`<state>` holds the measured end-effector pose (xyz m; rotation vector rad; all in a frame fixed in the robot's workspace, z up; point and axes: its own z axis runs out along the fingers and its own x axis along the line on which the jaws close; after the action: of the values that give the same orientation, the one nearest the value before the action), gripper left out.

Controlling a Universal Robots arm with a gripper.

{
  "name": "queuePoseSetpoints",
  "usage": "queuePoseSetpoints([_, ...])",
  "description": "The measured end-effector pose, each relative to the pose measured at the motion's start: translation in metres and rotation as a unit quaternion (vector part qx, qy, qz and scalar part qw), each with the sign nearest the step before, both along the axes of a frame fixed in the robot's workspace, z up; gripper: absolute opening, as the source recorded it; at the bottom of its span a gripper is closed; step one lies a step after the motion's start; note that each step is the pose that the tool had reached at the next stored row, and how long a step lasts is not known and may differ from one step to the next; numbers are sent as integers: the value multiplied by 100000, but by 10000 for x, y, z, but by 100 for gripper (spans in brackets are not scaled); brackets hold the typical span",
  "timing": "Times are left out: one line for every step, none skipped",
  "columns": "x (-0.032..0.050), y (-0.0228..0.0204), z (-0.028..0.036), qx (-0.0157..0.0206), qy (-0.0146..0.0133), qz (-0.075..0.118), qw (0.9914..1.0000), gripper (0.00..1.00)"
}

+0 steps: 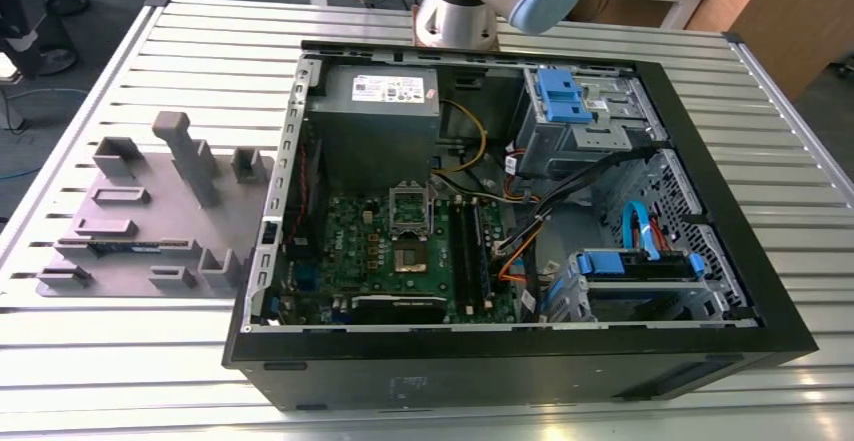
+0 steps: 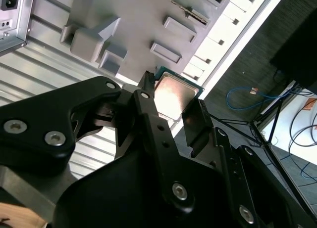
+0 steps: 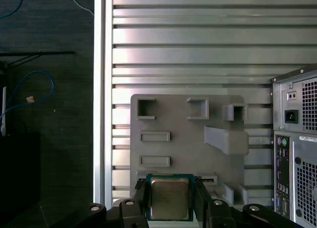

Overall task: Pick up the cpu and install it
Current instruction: 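Pick up the cpu and move it towards the insertion slot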

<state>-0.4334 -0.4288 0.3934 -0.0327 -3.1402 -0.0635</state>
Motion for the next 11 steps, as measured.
queuePoseSetpoints([12, 0, 0, 1, -3, 1, 100000, 47])
queuePoseSetpoints([23, 0, 0, 0, -1, -2, 100000, 47])
queuePoseSetpoints([35, 0, -1, 1, 0, 0, 100000, 47])
queuePoseSetpoints([46, 0, -1, 2, -3, -3, 100000, 47])
queuePoseSetpoints([58, 0, -1, 0, -2, -1, 100000, 47])
queuePoseSetpoints([69, 0, -1, -4, 0, -1, 100000, 47])
queuePoseSetpoints([80, 0, -2, -1, 0, -1, 100000, 47])
queuePoseSetpoints([92, 0, -2, 0, 2, -3, 100000, 47])
queuePoseSetpoints([104, 0, -2, 1, 3, -3, 100000, 47])
queuePoseSetpoints([118, 0, -3, 1, 2, -4, 100000, 47])
queuePoseSetpoints([132, 0, -4, -1, -3, -2, 100000, 47])
